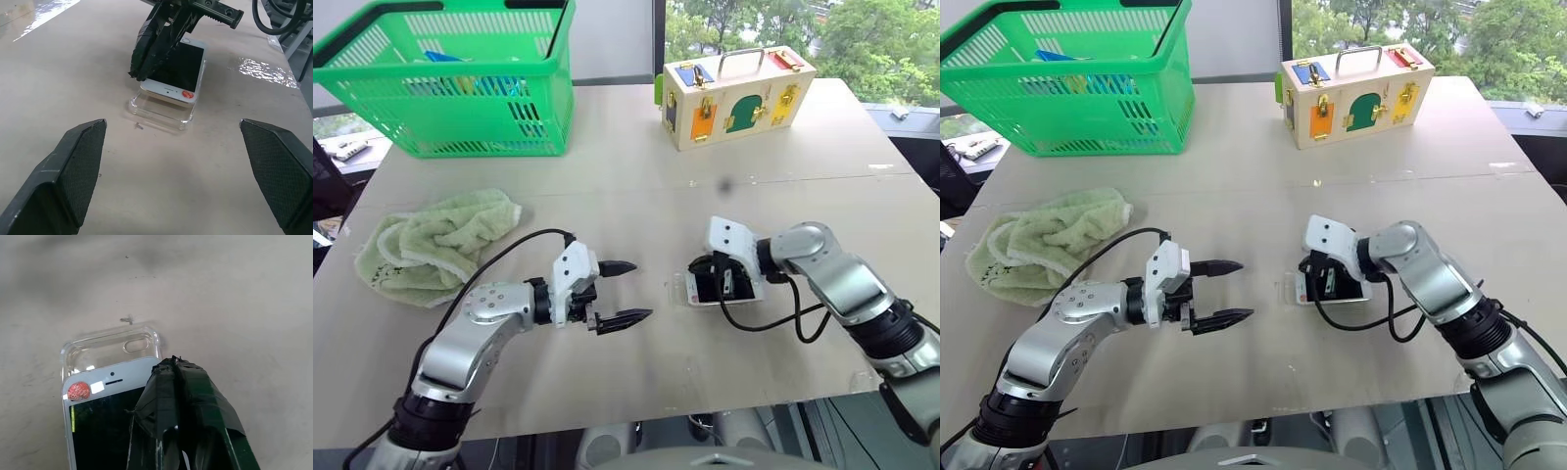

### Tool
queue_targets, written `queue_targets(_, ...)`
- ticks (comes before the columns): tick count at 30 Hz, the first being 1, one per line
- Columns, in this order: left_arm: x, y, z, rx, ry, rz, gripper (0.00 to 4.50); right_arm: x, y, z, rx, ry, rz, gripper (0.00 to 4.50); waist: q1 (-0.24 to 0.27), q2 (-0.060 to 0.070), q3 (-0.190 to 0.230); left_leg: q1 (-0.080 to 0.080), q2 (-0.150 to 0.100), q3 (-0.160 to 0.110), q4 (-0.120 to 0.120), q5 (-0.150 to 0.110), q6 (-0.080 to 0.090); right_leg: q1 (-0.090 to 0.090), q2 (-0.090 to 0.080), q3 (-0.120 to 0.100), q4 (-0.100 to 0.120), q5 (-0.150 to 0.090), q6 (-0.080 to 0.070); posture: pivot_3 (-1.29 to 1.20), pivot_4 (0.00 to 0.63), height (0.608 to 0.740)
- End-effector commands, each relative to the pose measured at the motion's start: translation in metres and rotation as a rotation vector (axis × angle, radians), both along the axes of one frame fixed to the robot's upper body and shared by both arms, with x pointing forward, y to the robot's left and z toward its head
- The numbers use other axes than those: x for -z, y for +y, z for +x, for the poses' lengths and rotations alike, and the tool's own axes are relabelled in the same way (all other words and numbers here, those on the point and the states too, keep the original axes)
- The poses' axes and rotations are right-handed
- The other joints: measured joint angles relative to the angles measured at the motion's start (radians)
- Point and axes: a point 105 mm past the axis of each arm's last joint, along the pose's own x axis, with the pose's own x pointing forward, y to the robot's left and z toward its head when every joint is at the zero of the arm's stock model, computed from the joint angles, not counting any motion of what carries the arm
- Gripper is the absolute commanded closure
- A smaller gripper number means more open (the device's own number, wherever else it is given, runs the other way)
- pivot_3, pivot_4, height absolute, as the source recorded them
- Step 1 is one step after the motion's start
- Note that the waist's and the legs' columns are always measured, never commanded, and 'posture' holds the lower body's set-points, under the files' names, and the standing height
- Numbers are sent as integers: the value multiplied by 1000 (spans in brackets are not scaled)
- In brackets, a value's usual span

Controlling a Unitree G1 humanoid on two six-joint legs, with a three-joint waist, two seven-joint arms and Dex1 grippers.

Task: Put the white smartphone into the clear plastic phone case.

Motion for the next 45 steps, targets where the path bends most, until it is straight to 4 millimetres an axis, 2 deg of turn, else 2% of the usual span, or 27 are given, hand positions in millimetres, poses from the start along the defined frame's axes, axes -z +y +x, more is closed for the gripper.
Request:
queue_targets(1, -8, -1, -1, 16, -37, -12, 0, -13, 3, -6, -18, 5, 66, 4475, 0, 0, 0, 0, 0, 0, 0, 0, 0, 0, 0, 0, 0, 0, 0, 0, 150, 740)
queue_targets(5, -6, -2, -3, 19, -35, -10, 0, -21, -1, -13, -32, 27, 94, 4475, -1, 0, 0, 0, 0, 0, 0, 0, 0, 0, 0, 0, 0, 0, 0, 0, 150, 740)
queue_targets(8, -5, -3, -2, 20, -34, -11, 0, -18, -4, -20, -57, 29, 64, 4475, 0, 0, 0, 0, 0, 0, 0, 0, 0, 0, 0, 0, 0, 0, 0, 0, 150, 740)
queue_targets(13, -4, -3, -2, 22, -33, -13, 0, -4, -9, -27, -76, 39, -8, 4475, -1, 0, 0, 0, 0, 0, 0, 0, 0, 0, -1, 0, 0, 0, 0, 0, 150, 740)
queue_targets(20, -3, -3, -2, 24, -32, -13, 0, 29, -16, -39, -124, 83, -129, 4475, -1, -1, 0, 0, 0, 0, 0, 0, 0, 0, 0, 0, 0, 0, 0, 0, 150, 740)
queue_targets(25, -3, -2, -2, 22, -32, -13, 0, 47, -19, -37, -100, 93, -177, 4475, -1, -3, -2, 2, 0, 0, 0, 0, 0, 1, -1, 0, 0, 0, 0, 0, 150, 740)
queue_targets(27, -3, -2, -2, 22, -31, -13, 0, 48, -20, -37, -101, 97, -174, 4475, -1, -3, -3, 3, 0, 0, 0, 0, 0, 2, -1, -1, 0, 0, 0, 0, 150, 740)
queue_targets(31, -2, 0, -2, 17, -32, -13, 0, -2, 1, -38, -84, 143, 123, 4475, -2, -4, -3, 3, 1, -1, 0, 0, 0, 2, -2, -1, 0, 0, 0, 0, 150, 740)
queue_targets(34, 0, 0, -3, 14, -30, -14, 0, -32, 5, -35, -79, 130, 236, 4475, -1, -2, -2, 0, 2, -1, 0, 0, 0, 0, -2, 0, 0, 1, -2, 0, 150, 740)
queue_targets(36, 1, 0, -3, 13, -29, -16, 0, -45, 6, -31, -63, 111, 263, 4475, -1, -2, -1, 0, 2, -1, 0, 0, 0, -1, -2, 0, 0, 1, -2, 0, 150, 740)
queue_targets(40, 4, 3, -3, 10, -27, -18, 0, -44, 0, -9, 21, -8, 168, 4475, -1, -2, -1, 0, 2, 0, -1, 0, 0, -1, -2, -1, -1, 1, -2, 0, 150, 740)
queue_targets(45, 8, 3, -4, 12, -28, -19, 0, -14, -14, 9, 32, -85, -32, 4475, 1, -2, -1, -1, 1, 1, -1, 0, 0, -1, -2, -3, -1, 1, -2, 0, 150, 740)
